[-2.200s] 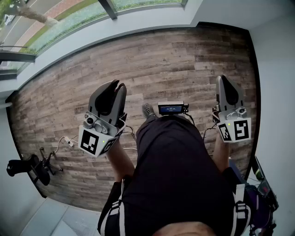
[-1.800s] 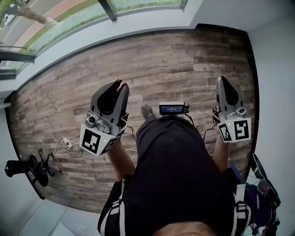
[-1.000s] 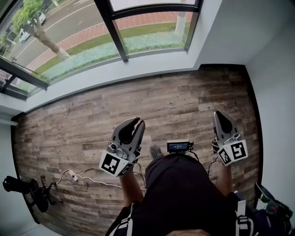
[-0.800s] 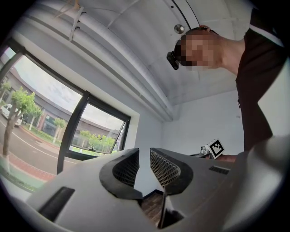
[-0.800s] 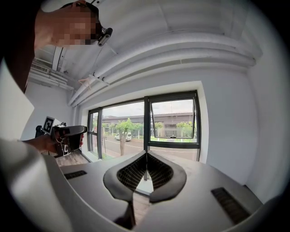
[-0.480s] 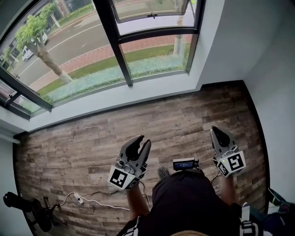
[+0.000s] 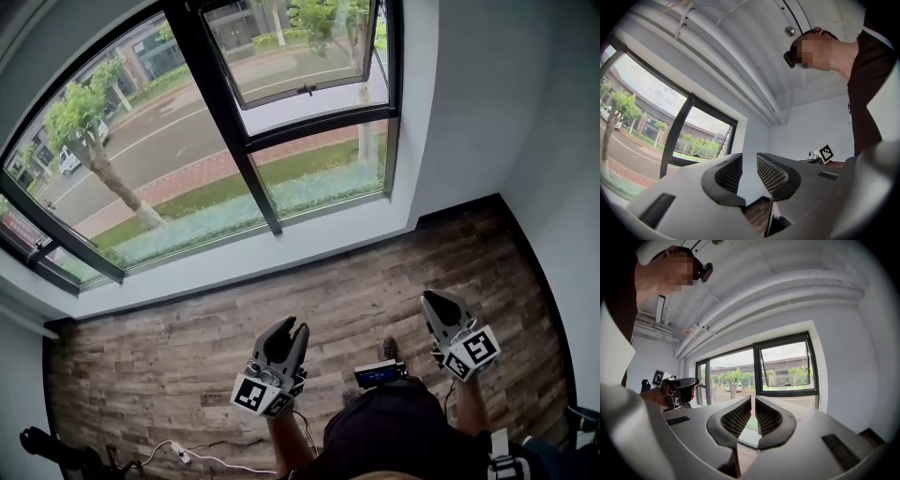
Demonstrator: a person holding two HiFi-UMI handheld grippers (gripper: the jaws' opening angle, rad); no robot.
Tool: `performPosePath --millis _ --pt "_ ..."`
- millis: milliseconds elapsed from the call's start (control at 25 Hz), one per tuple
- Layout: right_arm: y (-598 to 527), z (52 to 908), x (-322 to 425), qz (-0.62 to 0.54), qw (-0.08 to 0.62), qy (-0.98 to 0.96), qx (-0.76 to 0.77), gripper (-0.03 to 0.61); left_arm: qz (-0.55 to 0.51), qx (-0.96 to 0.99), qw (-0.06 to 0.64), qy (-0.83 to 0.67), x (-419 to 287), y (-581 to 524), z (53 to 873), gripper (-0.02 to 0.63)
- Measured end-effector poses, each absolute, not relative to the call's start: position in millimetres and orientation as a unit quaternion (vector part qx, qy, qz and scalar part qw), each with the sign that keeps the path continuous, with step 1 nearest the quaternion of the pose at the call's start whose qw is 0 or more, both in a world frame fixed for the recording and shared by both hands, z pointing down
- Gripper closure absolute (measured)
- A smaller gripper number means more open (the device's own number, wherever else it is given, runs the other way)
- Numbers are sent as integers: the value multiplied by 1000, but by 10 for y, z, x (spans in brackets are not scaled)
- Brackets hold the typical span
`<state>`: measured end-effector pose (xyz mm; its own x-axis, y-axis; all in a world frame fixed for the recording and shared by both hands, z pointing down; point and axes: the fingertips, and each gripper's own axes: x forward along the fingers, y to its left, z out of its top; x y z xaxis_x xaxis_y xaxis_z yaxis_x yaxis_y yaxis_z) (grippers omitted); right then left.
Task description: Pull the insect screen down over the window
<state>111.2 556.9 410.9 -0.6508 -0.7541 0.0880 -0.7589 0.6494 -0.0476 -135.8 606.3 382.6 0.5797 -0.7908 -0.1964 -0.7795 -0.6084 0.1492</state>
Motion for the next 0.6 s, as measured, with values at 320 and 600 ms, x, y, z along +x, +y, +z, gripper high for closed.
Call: performPosePath --millis 320,600 --pt "5127 4284 1335 48 -23 -923 380 569 -64 886 7 -458 -960 5786 3878 523" --pt "3919 4078 1394 46 -63 -936 343 569 -74 876 -10 -476 -788 4658 3470 522"
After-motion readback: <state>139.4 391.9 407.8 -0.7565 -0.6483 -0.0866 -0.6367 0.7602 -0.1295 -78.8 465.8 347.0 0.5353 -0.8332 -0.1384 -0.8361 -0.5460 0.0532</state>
